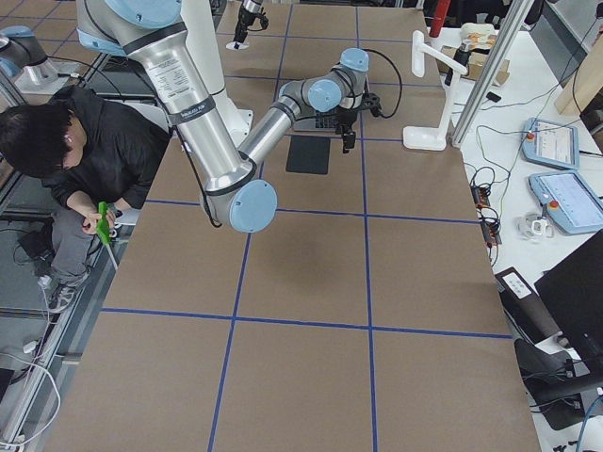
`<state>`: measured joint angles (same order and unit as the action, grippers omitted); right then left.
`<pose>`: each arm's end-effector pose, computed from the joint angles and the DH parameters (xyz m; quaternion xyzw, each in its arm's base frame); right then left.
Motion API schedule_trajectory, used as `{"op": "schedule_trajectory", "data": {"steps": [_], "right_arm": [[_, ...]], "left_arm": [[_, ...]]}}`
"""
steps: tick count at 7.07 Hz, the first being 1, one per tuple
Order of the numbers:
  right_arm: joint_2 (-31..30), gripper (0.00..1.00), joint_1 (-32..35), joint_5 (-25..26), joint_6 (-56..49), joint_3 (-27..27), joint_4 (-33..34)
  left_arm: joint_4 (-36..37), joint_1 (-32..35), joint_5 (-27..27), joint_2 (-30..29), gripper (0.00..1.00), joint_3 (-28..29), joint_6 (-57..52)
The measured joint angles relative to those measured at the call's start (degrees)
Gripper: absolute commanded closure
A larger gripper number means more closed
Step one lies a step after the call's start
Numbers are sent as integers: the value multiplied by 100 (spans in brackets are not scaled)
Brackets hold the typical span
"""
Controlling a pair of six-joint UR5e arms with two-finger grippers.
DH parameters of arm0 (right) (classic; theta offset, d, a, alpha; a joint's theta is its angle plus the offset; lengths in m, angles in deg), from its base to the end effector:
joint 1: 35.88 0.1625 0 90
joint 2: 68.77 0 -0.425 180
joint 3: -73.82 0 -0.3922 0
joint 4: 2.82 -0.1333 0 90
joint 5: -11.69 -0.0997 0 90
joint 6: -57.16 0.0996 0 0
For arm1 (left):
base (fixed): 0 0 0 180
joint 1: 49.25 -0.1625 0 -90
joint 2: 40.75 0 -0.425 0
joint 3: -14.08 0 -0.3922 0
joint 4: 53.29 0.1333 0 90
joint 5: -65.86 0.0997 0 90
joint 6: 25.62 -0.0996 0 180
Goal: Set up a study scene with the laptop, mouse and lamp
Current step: 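Carry the white mouse with the left gripper toward the black pad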
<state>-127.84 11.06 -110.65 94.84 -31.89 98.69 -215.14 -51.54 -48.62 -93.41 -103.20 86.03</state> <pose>-0.3633 -0.5059 0.2534 0.0489 -0.3900 -0.1269 0.9107 0.2589 -0.0817 0.5239 -0.2820 0.4532 -0.0337 0.8450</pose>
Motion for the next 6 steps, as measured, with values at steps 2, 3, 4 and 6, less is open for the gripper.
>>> {"op": "schedule_trajectory", "data": {"steps": [2,3,4,6], "right_arm": [[1,1,0,0,3,5,0],[0,1,0,2,3,9,0],[-11,1,0,4,2,13,0],[-39,1,1,13,4,15,0]], "left_arm": [[1761,697,-386,-1299,55,-312,-5],[2449,1082,-663,-1884,55,-384,-9],[2982,1409,-875,-2428,55,-413,-13],[4437,1945,-1153,-3823,55,-415,-270]]}}
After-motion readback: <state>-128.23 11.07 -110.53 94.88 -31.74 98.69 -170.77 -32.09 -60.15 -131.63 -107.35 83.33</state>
